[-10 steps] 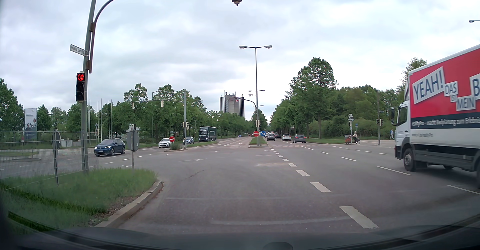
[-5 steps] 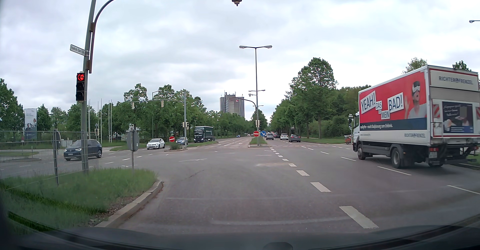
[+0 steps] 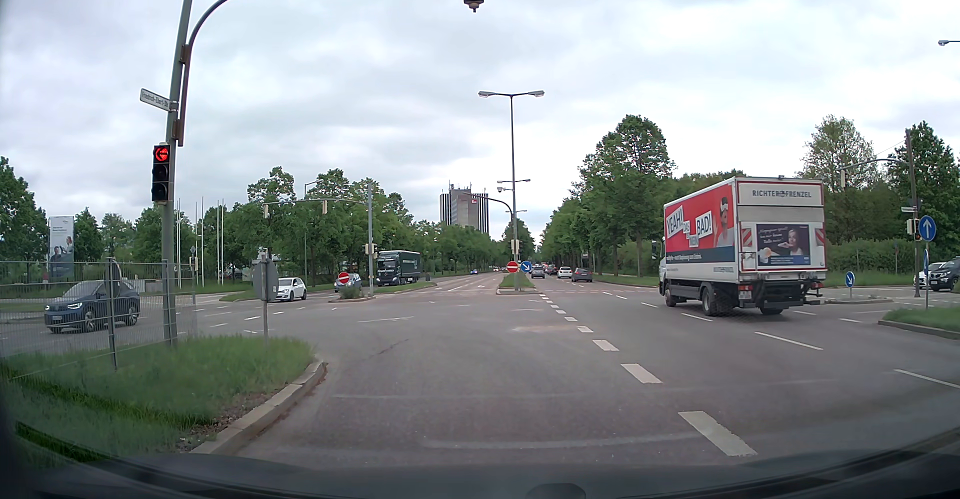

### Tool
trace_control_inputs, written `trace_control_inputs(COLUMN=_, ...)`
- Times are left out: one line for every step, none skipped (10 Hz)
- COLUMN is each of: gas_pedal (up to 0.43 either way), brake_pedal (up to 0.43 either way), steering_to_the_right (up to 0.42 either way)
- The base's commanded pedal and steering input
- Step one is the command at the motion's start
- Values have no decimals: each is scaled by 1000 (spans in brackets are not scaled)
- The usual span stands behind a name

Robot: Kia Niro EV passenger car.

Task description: Follow the waypoints while adhering to traffic rules and regulations

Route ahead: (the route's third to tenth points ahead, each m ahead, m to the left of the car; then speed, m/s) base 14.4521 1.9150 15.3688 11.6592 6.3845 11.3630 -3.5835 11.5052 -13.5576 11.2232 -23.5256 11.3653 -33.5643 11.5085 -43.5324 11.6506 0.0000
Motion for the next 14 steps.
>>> trace_control_inputs(gas_pedal=0, brake_pedal=262, steering_to_the_right=-3)
trace_control_inputs(gas_pedal=0, brake_pedal=262, steering_to_the_right=-3)
trace_control_inputs(gas_pedal=0, brake_pedal=262, steering_to_the_right=-3)
trace_control_inputs(gas_pedal=0, brake_pedal=262, steering_to_the_right=-3)
trace_control_inputs(gas_pedal=0, brake_pedal=262, steering_to_the_right=-3)
trace_control_inputs(gas_pedal=0, brake_pedal=262, steering_to_the_right=-3)
trace_control_inputs(gas_pedal=0, brake_pedal=262, steering_to_the_right=-3)
trace_control_inputs(gas_pedal=0, brake_pedal=262, steering_to_the_right=-3)
trace_control_inputs(gas_pedal=0, brake_pedal=262, steering_to_the_right=-3)
trace_control_inputs(gas_pedal=0, brake_pedal=262, steering_to_the_right=-3)
trace_control_inputs(gas_pedal=0, brake_pedal=262, steering_to_the_right=-3)
trace_control_inputs(gas_pedal=0, brake_pedal=262, steering_to_the_right=-3)
trace_control_inputs(gas_pedal=0, brake_pedal=262, steering_to_the_right=-3)
trace_control_inputs(gas_pedal=0, brake_pedal=262, steering_to_the_right=-3)
